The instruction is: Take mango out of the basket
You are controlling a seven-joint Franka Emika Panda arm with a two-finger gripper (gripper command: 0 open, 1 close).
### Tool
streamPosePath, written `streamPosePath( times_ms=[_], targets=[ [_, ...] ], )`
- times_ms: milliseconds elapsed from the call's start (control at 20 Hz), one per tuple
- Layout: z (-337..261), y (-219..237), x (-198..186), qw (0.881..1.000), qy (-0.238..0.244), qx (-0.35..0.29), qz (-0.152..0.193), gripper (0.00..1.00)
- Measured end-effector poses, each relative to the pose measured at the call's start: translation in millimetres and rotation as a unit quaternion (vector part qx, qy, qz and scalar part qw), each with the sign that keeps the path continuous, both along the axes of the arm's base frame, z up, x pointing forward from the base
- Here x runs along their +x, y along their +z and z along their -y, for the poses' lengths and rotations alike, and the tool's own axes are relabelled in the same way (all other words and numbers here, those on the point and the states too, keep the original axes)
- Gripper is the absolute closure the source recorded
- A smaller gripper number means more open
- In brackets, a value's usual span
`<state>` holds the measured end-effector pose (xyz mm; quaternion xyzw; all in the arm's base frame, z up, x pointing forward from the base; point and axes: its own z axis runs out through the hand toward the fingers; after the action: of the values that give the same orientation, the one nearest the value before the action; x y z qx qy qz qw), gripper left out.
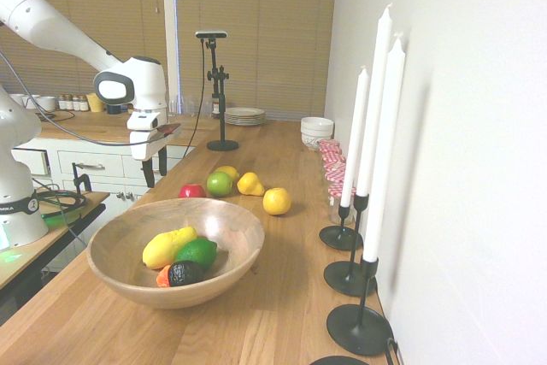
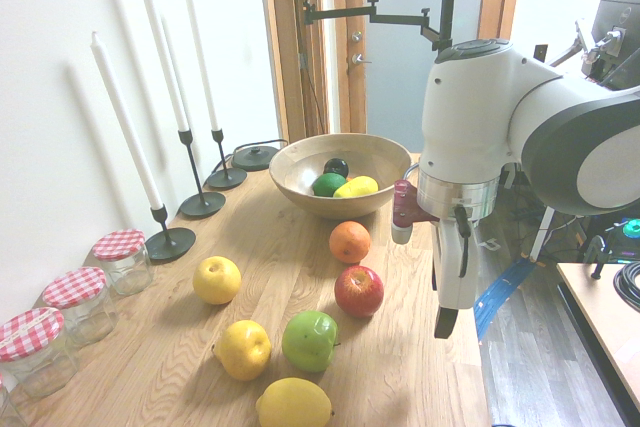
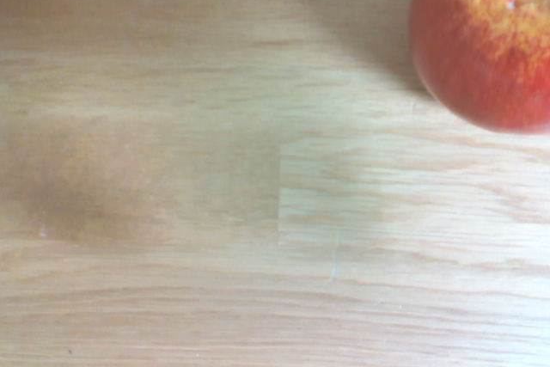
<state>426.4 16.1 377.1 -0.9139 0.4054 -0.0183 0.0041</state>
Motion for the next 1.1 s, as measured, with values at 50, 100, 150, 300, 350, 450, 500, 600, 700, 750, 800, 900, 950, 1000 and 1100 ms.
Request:
streamPosePath(
  times_ms=[50,100,150,300,350,450,500,600,700,750,800,900,950,1000,1100],
  targets=[
    [0,0,0,1.0,0.0,0.0,0.0,0.0],
    [0,0,0,1.0,0.0,0.0,0.0,0.0],
    [0,0,1,1.0,0.001,-0.001,0.001,0.0],
    [0,16,10,1.0,0.005,-0.003,0.018,0.0],
    [2,25,15,1.0,0.009,-0.006,0.026,0.0],
    [11,45,25,0.999,0.018,-0.014,0.04,0.0],
    [19,55,29,0.998,0.021,-0.022,0.046,0.0],
    [41,75,37,0.997,0.028,-0.034,0.057,0.0],
    [65,91,41,0.996,0.041,-0.042,0.068,0.0],
    [77,98,42,0.995,0.049,-0.043,0.071,0.0],
    [89,104,43,0.995,0.054,-0.045,0.073,0.0],
    [112,114,44,0.994,0.06,-0.047,0.077,0.0],
    [124,119,46,0.994,0.063,-0.049,0.079,0.0],
    [134,123,48,0.993,0.064,-0.051,0.08,0.0],
    [157,128,56,0.993,0.064,-0.055,0.083,0.0]
  ],
)
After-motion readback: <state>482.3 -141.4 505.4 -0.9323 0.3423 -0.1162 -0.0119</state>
